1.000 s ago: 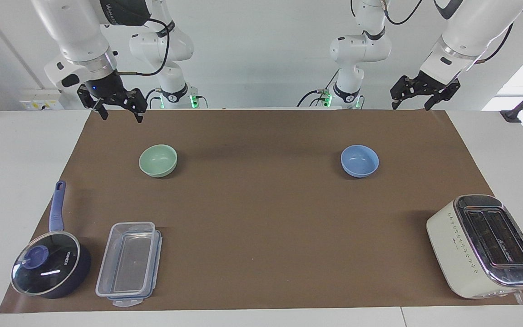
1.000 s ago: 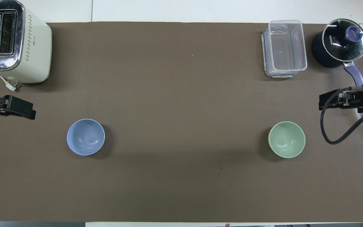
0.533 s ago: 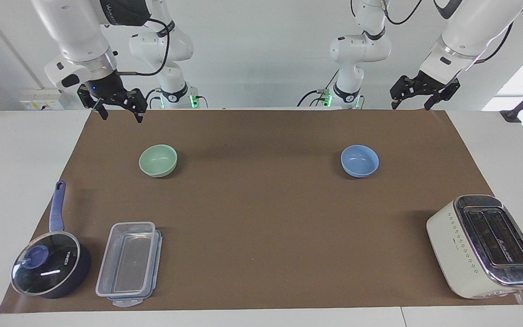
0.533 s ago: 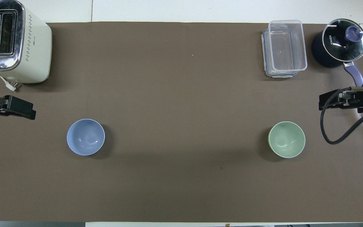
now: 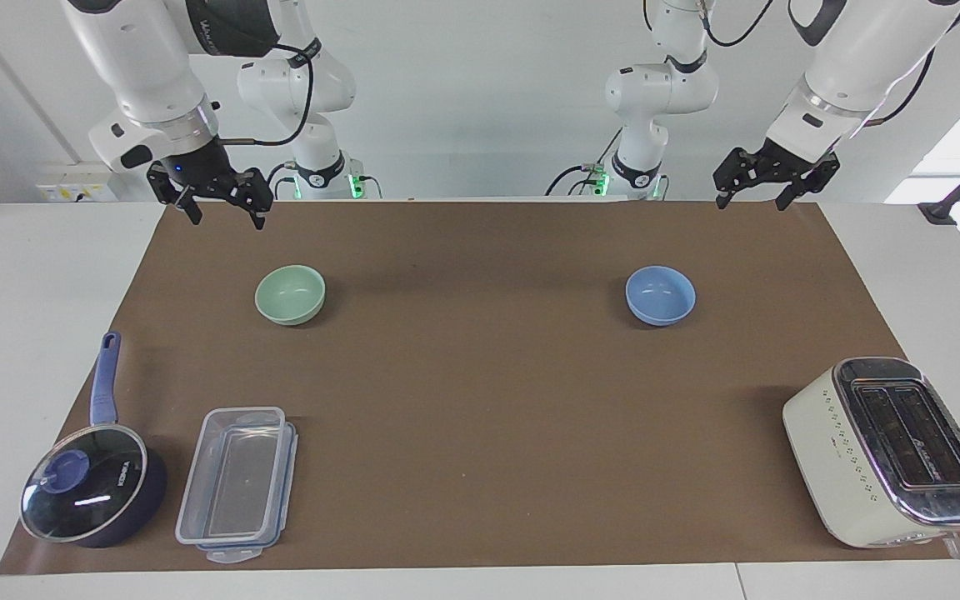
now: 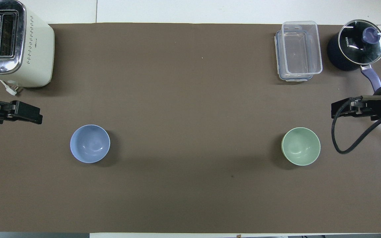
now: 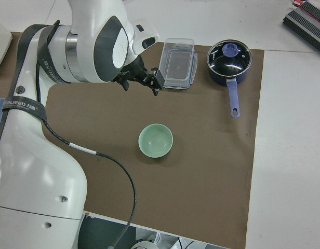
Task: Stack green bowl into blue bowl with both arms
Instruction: 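Reach both grippers to the rims of the blue and green bowls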
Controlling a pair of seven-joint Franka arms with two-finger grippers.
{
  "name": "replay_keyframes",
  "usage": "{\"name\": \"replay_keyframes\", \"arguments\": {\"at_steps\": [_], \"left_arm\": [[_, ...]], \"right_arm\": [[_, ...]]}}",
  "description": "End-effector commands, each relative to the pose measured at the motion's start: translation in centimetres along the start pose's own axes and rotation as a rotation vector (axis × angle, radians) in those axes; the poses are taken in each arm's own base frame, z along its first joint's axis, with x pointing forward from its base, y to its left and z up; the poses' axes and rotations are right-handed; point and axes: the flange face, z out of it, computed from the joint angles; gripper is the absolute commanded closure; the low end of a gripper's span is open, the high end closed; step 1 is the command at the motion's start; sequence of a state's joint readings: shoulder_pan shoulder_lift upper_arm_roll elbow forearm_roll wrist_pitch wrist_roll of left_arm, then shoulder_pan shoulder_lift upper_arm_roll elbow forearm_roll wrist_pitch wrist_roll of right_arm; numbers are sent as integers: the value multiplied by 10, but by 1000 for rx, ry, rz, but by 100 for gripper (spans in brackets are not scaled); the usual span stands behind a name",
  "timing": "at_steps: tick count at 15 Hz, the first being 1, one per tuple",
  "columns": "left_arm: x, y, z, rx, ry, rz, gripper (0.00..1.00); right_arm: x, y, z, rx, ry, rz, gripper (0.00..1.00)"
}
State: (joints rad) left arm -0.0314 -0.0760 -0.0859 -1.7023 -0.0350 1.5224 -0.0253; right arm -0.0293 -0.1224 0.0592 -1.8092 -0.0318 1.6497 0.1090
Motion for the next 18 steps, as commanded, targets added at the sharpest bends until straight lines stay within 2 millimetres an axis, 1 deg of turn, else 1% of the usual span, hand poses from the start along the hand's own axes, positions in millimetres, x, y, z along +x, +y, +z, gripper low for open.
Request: {"name": "replay_keyframes", "arguments": {"at_steps": [1, 2, 4, 6, 8, 10, 11, 12, 13, 14, 15, 16, 17, 18], "left_arm": [[1, -18, 83, 7, 9, -4, 0], [3, -22, 117, 7, 13, 11, 0], [5, -28, 179, 7, 5, 60, 0], [-4, -32, 222, 7, 16, 59, 0], [-6, -27, 243, 7, 13, 59, 0], [-9, -28, 249, 7, -1, 68, 0], [-12, -27, 255, 7, -7, 72, 1], [-16, -28, 261, 7, -18, 72, 2], [-17, -30, 263, 6, -10, 68, 5], [-18, -29, 264, 8, -10, 69, 11], [-18, -29, 265, 8, -12, 66, 23], [-18, -29, 265, 8, -12, 65, 45], [-18, -28, 265, 8, -12, 66, 65], [-19, -28, 265, 8, -13, 68, 86]], "right_arm": [[-31, 14, 36, 1, 34, -29, 0], [-39, 15, 47, 7, 34, -30, 0], [-59, 16, 78, 14, 42, -55, 0], [-69, 25, 104, 13, 39, -61, 0], [-74, 26, 126, 12, 40, -85, 0], [-77, 32, 145, 13, 31, -75, 0], [-78, 32, 158, 13, 32, -74, 0], [-80, 33, 171, 14, 32, -83, 0], [-81, 38, 184, 15, 23, -94, 0], [-79, 44, 196, 17, 9, -95, 0], [-76, 49, 206, 19, -1, -92, 0], [-75, 54, 214, 21, -5, -94, 0], [-73, 53, 222, 22, -5, -102, 0], [-72, 53, 235, 23, -7, -104, 0]]}}
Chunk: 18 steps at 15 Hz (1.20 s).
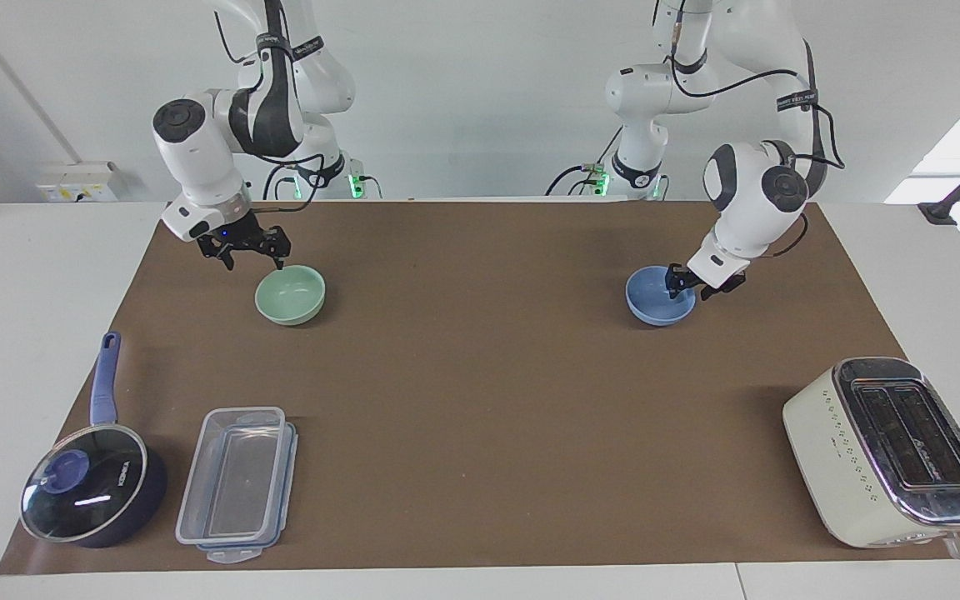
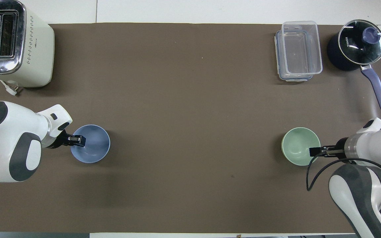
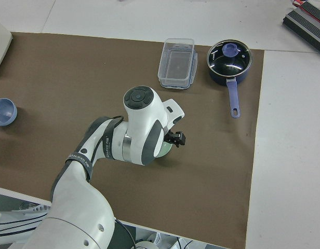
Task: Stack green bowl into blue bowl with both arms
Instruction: 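Reach both grippers to the rims of the blue and green bowls, then grip the blue bowl rim and green bowl rim with both grippers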
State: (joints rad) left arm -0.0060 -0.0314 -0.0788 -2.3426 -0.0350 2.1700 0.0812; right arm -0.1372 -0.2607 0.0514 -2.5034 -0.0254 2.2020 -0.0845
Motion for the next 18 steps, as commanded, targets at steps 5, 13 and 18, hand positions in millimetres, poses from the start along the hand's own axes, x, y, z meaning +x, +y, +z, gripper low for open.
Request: {"name": "replay_keyframes", "arguments": {"at_steps": [5, 13, 18], "left_arm": [[4, 5, -16, 12, 31, 24, 100], [49, 212, -89, -51, 42, 4, 100], [8, 322, -40, -61, 89, 7, 100]], "right_arm": [[-7, 2, 47, 15, 1, -17, 0], [-10, 2, 48, 17, -18, -14, 100], [-2, 2, 19, 16, -35, -9, 100]]}}
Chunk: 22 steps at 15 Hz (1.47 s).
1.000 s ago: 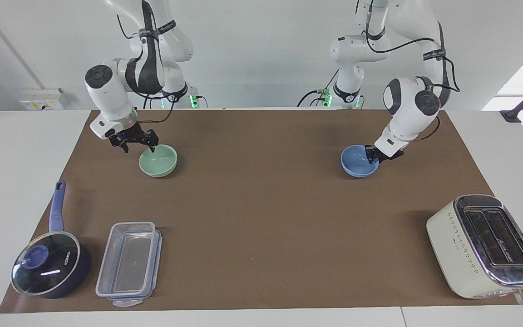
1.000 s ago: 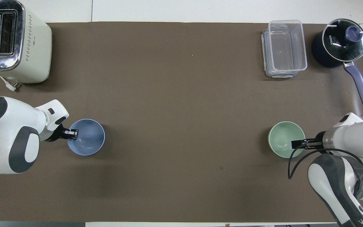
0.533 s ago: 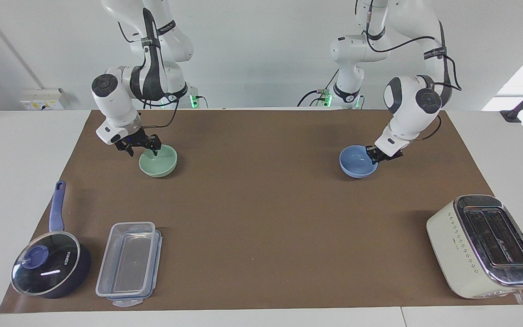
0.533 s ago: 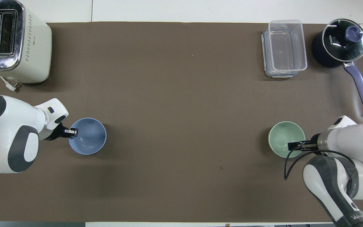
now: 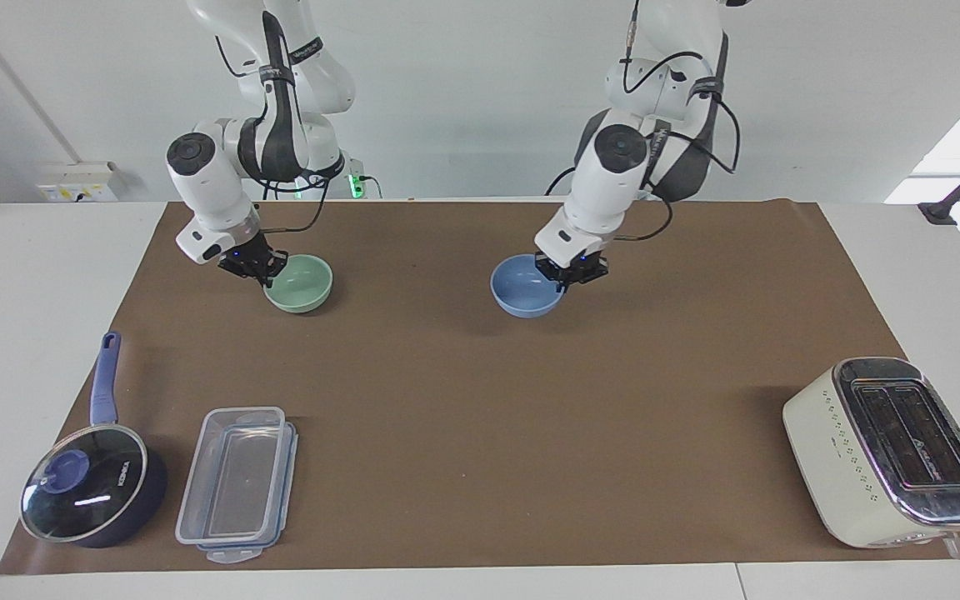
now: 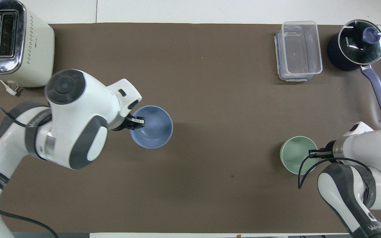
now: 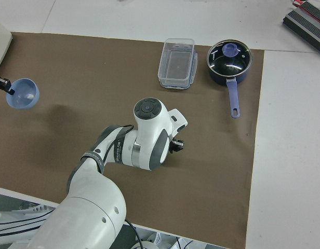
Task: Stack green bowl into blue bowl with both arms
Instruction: 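Slide both bowls toward each other at the table center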
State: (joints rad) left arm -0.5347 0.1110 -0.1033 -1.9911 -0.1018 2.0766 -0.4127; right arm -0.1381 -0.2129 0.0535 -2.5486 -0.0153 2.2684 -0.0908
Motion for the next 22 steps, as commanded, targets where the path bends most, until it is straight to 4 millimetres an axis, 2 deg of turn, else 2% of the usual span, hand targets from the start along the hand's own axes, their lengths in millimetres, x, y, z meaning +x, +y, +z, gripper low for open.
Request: {"name": "replay_keyframes", "arguments": {"at_steps": [1, 4, 6, 9, 10, 11, 12, 14, 16, 18, 19, 20, 22], "left_arm": [[-5, 21, 31, -22, 18, -30, 100], [-3, 32, 57, -32, 6, -30, 100], [-4, 31, 58, -31, 5, -23, 100], [-6, 29, 63, -27, -3, -18, 100], [-7, 29, 64, -26, -4, -17, 92], [-7, 29, 64, -25, -4, -29, 24], [-8, 30, 64, -25, -6, -29, 0], [-7, 30, 62, -25, -6, -30, 0], [-5, 22, 42, -26, -8, -30, 0], [4, 1, 10, -24, -20, -59, 0], [9, -16, -13, -28, -20, -64, 0], [18, -41, -37, -28, -33, -67, 0], [37, -102, -83, -35, -56, -53, 0]], "right_arm": [[7, 4, -31, 4, -9, -7, 100], [24, -2, -77, -3, 33, -4, 100], [34, -9, -109, -8, 62, -4, 100], [44, -38, -148, -6, 83, 31, 100], [47, -54, -157, -4, 83, 40, 100], [50, -68, -162, -2, 87, 46, 100], [53, -85, -167, 0, 94, 53, 100], [52, -118, -172, 56, 97, 93, 100], [51, -149, -175, 147, 97, 142, 100], [49, -181, -179, 172, 139, 167, 100], [48, -196, -176, 176, 137, 180, 100], [46, -211, -176, 184, 146, 186, 100], [43, -251, -165, 200, 149, 210, 100]]}}
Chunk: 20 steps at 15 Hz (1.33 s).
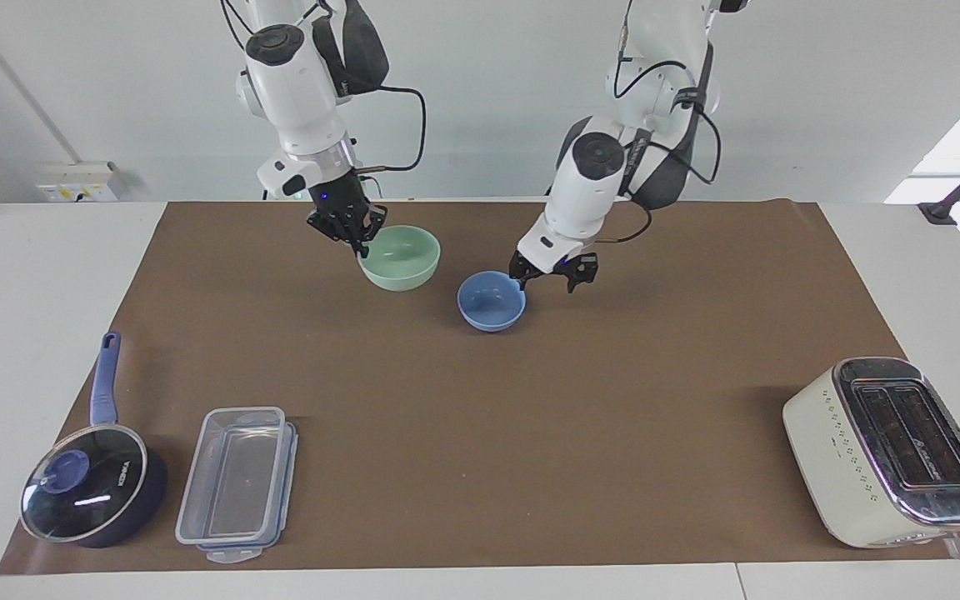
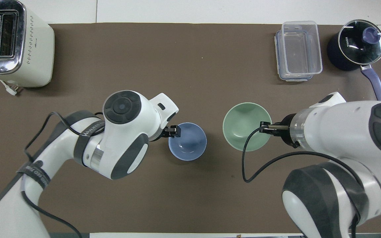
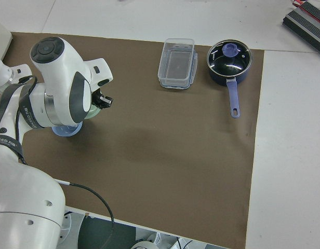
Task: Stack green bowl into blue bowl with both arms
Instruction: 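Withdraw the left gripper while the right gripper lifts the green bowl, then lower the green bowl into the blue bowl with the right gripper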
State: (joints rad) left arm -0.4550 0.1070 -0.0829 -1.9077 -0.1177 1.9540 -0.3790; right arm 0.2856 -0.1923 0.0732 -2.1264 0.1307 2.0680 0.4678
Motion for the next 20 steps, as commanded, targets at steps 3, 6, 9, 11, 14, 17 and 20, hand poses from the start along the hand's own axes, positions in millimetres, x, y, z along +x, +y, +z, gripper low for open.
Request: {"name": "replay_keyframes", "arguments": {"at_steps": [3, 6, 9, 11, 14, 17, 20], "left_arm": [[26, -144, -112, -32, -28, 32, 0], [15, -210, -143, -5, -3, 9, 0], [3, -222, -162, 74, 9, 6, 0], [0, -229, -170, 75, 11, -8, 0], [-7, -228, -183, 78, -15, -9, 0], [-12, -227, -189, 81, -23, -11, 0], [-28, -219, -202, 102, -17, 3, 0]], "right_arm": [[-9, -75, 35, 29, -25, 78, 100], [-4, -94, 60, 34, -74, 106, 100], [-10, -104, 86, 44, -125, 118, 100], [-17, -109, 98, 45, -127, 106, 100], [-23, -98, 112, 47, -119, 108, 100], [-26, -97, 131, 33, -143, 90, 100], [-29, -103, 140, 32, -143, 78, 100]]}}
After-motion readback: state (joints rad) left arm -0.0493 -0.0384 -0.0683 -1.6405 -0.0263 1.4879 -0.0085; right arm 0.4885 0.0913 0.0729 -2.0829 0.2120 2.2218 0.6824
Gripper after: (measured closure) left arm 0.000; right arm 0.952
